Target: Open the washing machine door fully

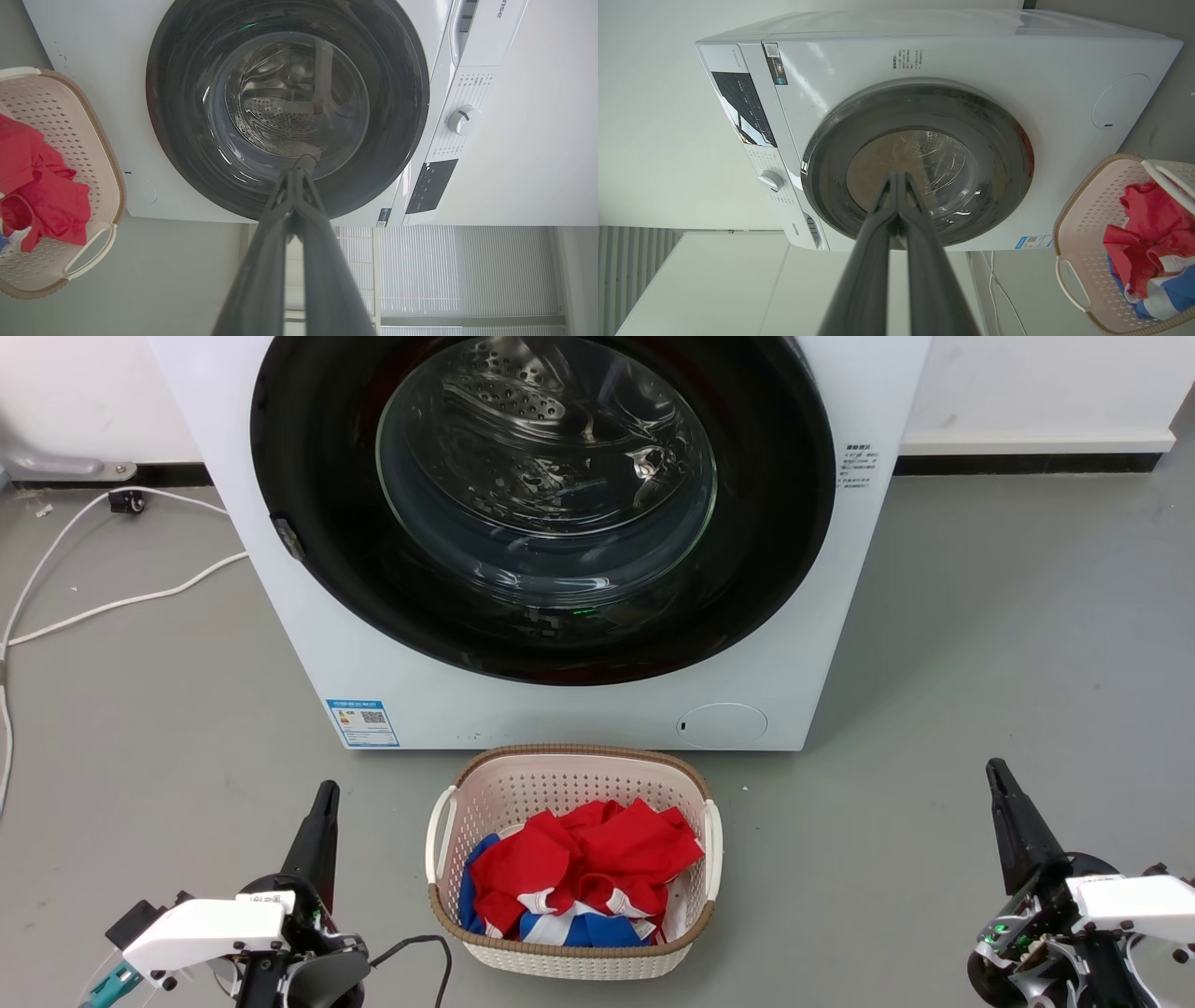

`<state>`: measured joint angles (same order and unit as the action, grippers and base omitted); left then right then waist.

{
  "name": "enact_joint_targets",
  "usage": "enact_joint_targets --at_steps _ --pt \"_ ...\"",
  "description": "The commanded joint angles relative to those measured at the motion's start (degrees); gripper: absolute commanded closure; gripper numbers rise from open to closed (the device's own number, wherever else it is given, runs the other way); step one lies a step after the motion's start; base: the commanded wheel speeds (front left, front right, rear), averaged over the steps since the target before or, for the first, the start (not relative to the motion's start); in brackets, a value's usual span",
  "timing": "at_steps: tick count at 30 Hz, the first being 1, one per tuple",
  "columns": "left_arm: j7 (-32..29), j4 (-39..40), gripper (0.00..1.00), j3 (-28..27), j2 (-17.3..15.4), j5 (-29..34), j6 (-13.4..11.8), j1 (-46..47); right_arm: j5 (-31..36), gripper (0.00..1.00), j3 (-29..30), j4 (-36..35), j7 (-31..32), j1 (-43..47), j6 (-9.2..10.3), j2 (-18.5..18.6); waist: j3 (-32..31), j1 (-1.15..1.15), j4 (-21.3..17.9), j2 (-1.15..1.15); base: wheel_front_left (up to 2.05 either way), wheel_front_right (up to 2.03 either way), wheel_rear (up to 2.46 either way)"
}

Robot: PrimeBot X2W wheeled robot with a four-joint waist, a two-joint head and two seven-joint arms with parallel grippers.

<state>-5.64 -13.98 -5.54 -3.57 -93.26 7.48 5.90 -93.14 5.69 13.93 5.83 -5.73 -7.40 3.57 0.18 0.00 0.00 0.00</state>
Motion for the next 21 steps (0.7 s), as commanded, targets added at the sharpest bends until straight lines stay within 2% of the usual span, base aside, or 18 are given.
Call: enact_joint_targets --at_steps 1,21 --pt "-0.15 -0.05 1.00 -0.05 -0.10 0.34 0.02 0.41 0.42 1.00 0.11 0.11 0.09 -0.75 -0.16 -0.15 0.00 0.00 0.00 0.00 0.00 0.00 0.00" --pt "-0.31 -0.06 1.00 -0.30 0.11 0.49 0.02 0.44 0.50 1.00 0.30 0.12 0.32 -0.77 -0.17 -0.31 0.00 0.00 0.00 0.00 0.00 0.00 0.00"
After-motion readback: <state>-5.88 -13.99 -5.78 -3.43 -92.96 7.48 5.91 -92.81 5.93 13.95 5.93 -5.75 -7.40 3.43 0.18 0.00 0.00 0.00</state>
